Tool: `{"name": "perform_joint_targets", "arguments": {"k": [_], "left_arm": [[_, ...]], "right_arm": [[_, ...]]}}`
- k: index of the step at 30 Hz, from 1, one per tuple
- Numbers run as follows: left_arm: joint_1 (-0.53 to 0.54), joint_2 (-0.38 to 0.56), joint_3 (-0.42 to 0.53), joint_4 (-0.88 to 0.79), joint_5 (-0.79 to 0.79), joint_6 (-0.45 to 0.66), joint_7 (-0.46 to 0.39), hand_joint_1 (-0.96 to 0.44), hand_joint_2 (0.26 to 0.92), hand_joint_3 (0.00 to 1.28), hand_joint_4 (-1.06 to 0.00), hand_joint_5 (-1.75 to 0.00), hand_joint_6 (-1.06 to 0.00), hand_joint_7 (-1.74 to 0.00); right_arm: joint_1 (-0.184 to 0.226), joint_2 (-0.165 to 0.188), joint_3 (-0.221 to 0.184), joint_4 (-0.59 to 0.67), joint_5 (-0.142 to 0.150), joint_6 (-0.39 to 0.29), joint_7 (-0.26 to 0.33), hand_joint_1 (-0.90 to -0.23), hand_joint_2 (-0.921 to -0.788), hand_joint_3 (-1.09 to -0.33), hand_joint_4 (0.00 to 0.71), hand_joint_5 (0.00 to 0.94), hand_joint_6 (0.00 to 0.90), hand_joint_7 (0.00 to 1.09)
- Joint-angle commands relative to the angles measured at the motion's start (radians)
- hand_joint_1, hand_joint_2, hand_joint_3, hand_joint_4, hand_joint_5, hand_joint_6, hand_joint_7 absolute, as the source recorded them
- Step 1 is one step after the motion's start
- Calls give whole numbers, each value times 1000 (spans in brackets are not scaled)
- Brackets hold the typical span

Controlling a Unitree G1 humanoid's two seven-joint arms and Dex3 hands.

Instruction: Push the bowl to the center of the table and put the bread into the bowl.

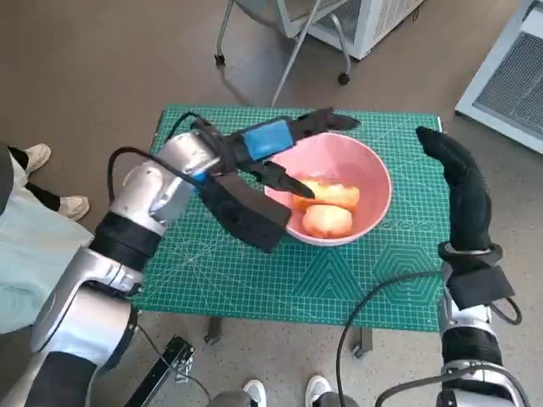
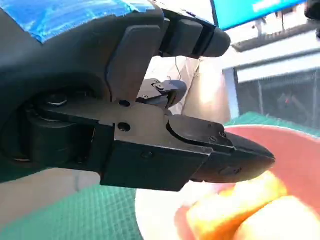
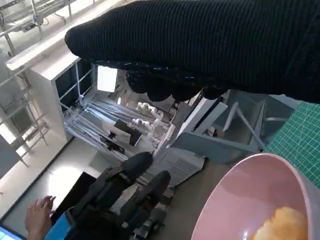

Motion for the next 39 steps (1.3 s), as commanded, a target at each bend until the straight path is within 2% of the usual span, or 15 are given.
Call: {"name": "perform_joint_targets", "arguments": {"k": [1, 7, 14, 15, 19, 22, 28, 39], "left_arm": [[72, 19, 136, -40, -202, -33, -42, 29, 866, 0, -170, -22, -242, -323], [173, -23, 289, -51, -425, -114, -5, 4, 864, 0, -246, -46, -275, -340], [320, -43, 389, -219, -512, -83, 54, 28, 866, 1, -309, -87, -183, -600], [337, -43, 396, -240, -510, -78, 63, 29, 868, 1, -298, -130, -160, -659], [432, -48, 428, -337, -494, -55, 109, 7, 876, 4, -136, -475, -109, -786], [491, -64, 448, -381, -508, -48, 130, -6, 883, 7, -89, -569, -91, -819], [555, -95, 474, -426, -539, -37, 146, -4, 893, 12, -63, -610, -88, -843], [567, -115, 494, -411, -550, -17, 151, -4, 902, 14, -74, -614, -122, -814]], "right_arm": [[18, 13, 5, -20, 3, 28, 4, -571, -921, -837, 324, 4, 24, 784], [15, 21, 6, -55, 28, 47, 21, -561, -921, -838, 325, 4, 21, 785], [9, 38, 4, -112, 59, 88, 40, -552, -921, -840, 332, 8, 19, 786], [9, 40, 4, -121, 62, 93, 40, -553, -921, -839, 334, 8, 18, 786], [8, 50, 3, -162, 79, 111, 49, -561, -921, -834, 338, 10, 19, 786], [5, 56, 4, -183, 84, 116, 52, -562, -921, -831, 341, 12, 21, 786], [-8, 60, 6, -189, 81, 116, 51, -556, -921, -830, 346, 13, 21, 787], [-28, 55, 0, -173, 78, 111, 54, -557, -921, -825, 351, 15, 16, 787]]}}
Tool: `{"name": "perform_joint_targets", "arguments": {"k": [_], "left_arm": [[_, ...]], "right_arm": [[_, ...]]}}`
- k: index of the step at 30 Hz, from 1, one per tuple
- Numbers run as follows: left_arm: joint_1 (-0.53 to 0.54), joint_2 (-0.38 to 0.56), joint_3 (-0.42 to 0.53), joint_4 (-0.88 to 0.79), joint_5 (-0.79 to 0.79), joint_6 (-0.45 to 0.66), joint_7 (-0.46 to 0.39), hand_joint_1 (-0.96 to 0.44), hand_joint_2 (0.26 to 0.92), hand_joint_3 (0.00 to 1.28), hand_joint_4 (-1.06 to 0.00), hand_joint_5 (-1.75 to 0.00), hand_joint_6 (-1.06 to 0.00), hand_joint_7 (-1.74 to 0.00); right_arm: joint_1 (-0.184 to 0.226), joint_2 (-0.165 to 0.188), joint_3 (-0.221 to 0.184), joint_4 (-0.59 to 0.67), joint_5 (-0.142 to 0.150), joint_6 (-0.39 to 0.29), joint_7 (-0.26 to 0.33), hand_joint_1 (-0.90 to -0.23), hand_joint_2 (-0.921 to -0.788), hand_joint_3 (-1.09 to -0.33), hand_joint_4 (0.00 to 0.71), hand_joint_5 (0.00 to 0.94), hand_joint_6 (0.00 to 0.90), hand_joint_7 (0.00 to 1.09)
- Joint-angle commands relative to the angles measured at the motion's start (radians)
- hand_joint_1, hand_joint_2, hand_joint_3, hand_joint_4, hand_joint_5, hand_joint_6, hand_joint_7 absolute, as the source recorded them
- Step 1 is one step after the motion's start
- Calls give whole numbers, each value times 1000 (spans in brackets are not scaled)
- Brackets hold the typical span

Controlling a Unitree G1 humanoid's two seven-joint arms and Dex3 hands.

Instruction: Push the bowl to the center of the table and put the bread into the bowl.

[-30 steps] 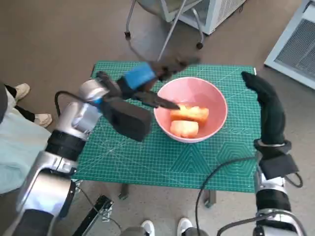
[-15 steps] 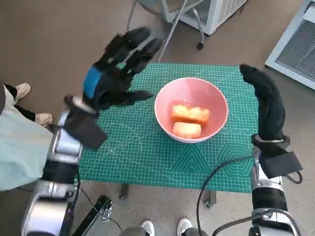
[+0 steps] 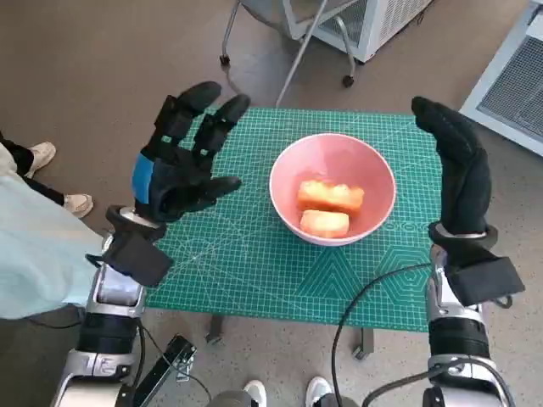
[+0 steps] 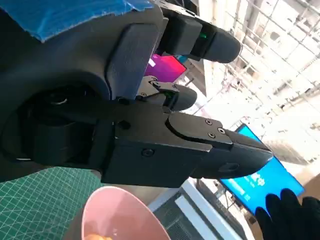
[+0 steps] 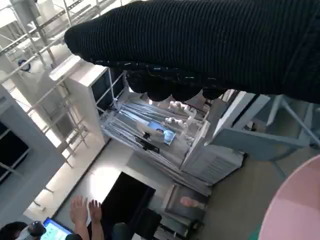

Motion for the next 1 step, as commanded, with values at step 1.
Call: {"name": "perform_joint_targets", "arguments": {"k": [1], "left_arm": [[4, -18, 12, -8, -16, 8, 16, -3, 902, 14, -79, -617, -125, -813]], "right_arm": [[4, -4, -2, 12, -5, 8, 10, -556, -921, -825, 351, 14, 16, 787]]}}
